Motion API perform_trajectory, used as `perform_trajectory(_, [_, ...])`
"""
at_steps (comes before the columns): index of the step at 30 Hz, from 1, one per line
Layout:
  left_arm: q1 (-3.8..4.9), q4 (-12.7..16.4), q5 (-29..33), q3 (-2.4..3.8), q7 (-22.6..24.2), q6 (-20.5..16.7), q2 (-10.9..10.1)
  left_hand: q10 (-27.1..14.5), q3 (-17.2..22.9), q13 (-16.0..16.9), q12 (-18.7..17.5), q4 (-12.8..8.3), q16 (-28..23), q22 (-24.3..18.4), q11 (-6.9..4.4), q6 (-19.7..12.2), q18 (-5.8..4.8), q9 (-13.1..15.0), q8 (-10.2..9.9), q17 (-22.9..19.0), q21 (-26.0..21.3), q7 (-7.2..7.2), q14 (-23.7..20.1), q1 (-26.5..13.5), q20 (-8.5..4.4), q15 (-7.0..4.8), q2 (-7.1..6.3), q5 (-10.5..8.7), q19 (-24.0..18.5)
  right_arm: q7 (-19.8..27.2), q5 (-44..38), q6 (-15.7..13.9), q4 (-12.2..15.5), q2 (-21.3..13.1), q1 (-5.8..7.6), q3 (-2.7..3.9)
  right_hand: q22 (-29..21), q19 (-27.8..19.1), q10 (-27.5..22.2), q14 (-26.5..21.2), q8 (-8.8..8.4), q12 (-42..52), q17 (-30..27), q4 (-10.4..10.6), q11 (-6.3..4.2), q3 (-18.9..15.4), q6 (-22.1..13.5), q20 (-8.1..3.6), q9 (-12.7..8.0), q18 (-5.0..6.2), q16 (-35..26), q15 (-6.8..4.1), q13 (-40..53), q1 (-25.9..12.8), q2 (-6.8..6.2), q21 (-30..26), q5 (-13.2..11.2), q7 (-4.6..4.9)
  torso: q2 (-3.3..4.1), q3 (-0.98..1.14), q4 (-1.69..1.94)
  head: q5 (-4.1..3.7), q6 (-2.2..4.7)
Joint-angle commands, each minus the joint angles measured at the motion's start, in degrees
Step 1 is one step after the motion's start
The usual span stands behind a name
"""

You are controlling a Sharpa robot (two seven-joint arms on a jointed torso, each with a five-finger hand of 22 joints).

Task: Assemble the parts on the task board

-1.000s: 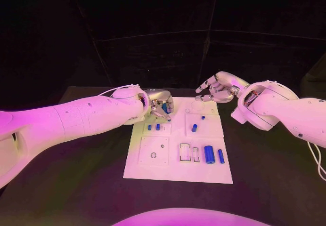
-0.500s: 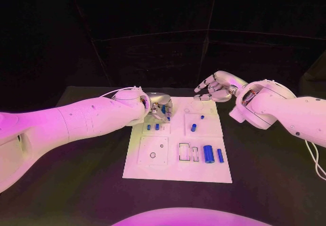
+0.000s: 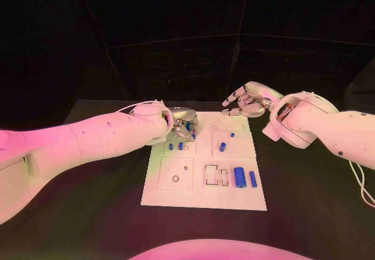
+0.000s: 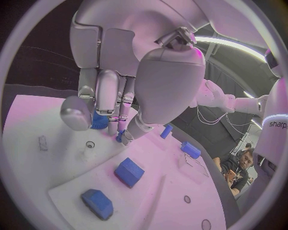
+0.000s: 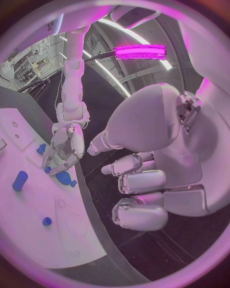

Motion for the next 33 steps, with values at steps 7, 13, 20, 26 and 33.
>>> perform_trajectory(7, [-0.28, -1.0, -0.4, -0.05, 0.2, 0.3, 0.6, 3.6, 3.4, -0.5, -1.1, -0.6, 0.8, 1.9, -0.59, 3.0, -0.99, 0.1, -0.6, 0.0, 1.9, -0.32, 0.4, 1.0, -0.6, -0.92, 2.65, -1.17, 0.5, 0.5, -0.1, -0.1, 0.1, 0.1, 0.11, 0.04, -0.1, 0.0, -0.1, 2.9, 0.29, -0.3, 0.9, 0.1, -0.08, -0.3, 0.0, -0.37, 0.1, 0.66, -0.4, -0.54, 0.0, 0.7, 0.02, -0.3, 0.4, -0.23, 0.0, -0.01, 0.04, -0.06, -0.05])
perform_trajectory(13, [-0.41, -1.0, -0.4, -0.05, 1.0, -1.1, 0.7, 5.6, 4.8, -0.8, -2.1, -1.3, 1.1, 3.4, -0.98, 4.8, -1.22, 0.3, -0.9, -0.1, 3.3, -0.6, 0.4, 0.9, -0.88, -1.24, 2.9, -1.22, 0.7, 0.5, -0.1, -0.1, 0.1, 0.1, 0.11, 0.04, -0.1, 0.0, -0.1, 2.9, 0.29, -0.3, 0.9, 0.1, -0.08, -0.3, 0.0, -0.37, 0.1, 0.66, -0.4, -0.54, 0.0, 0.7, 0.02, -0.3, 0.4, -0.23, -0.04, 0.03, 0.02, -0.06, -0.07])
perform_trajectory(20, [-0.53, 0.1, 0.2, -0.02, 2.3, -5.2, -0.1, 6.0, 6.2, -1.1, -3.6, -2.2, 1.4, 4.6, -0.62, 4.8, -1.46, 0.2, -2.0, 0.0, 4.3, 0.12, 0.5, 1.0, -0.86, -1.0, 2.53, -1.25, 0.9, 0.5, -0.1, -0.1, 0.1, 0.1, 0.12, 0.04, -0.1, 0.0, -0.1, 2.9, 0.31, -0.2, 0.9, 0.1, -0.08, -0.3, 0.0, -0.37, 0.1, 0.66, -0.4, -0.54, 0.1, 0.7, 0.05, -0.3, 0.4, -0.23, -0.03, 0.01, 0.07, -0.09, 0.17])
perform_trajectory(26, [-0.55, 1.9, 1.5, 0.88, 3.6, -8.9, -1.5, 6.2, 7.2, -1.2, -4.4, -2.8, 1.6, 5.2, -0.27, 4.8, -1.57, 0.1, -2.7, 0.0, 4.9, 0.59, 0.7, 1.0, -0.64, -0.7, 2.21, -1.18, 1.0, 0.5, -0.1, -0.1, -0.1, 0.1, 0.12, 0.04, 0.0, 0.0, -0.1, 2.9, 0.33, -0.2, 0.9, 0.1, -0.09, -0.3, 0.1, -0.37, 0.1, 0.66, -0.4, -0.54, 0.1, 0.7, 0.07, -0.3, 0.5, -0.23, -0.09, 0.0, 0.12, -0.1, 0.5])
perform_trajectory(33, [-0.55, 4.3, 2.0, 3.52, 4.3, -9.6, -3.5, 6.7, 7.7, -1.2, -4.7, -3.0, 1.7, 5.8, -0.31, 5.2, -1.65, 0.1, -2.8, -0.1, 5.5, 0.55, 0.8, 0.7, -0.57, -0.69, 1.97, -1.14, 1.2, 0.5, -0.1, 0.0, -0.4, 0.1, 0.11, 0.04, 0.0, 0.0, -0.1, 2.9, 0.33, -0.2, 0.9, 0.1, -0.09, -0.3, 0.1, -0.37, 0.1, 0.66, -0.4, -0.54, 0.1, 0.7, 0.07, -0.3, 0.5, -0.23, -0.1, -0.02, 0.2, -0.04, 0.85])
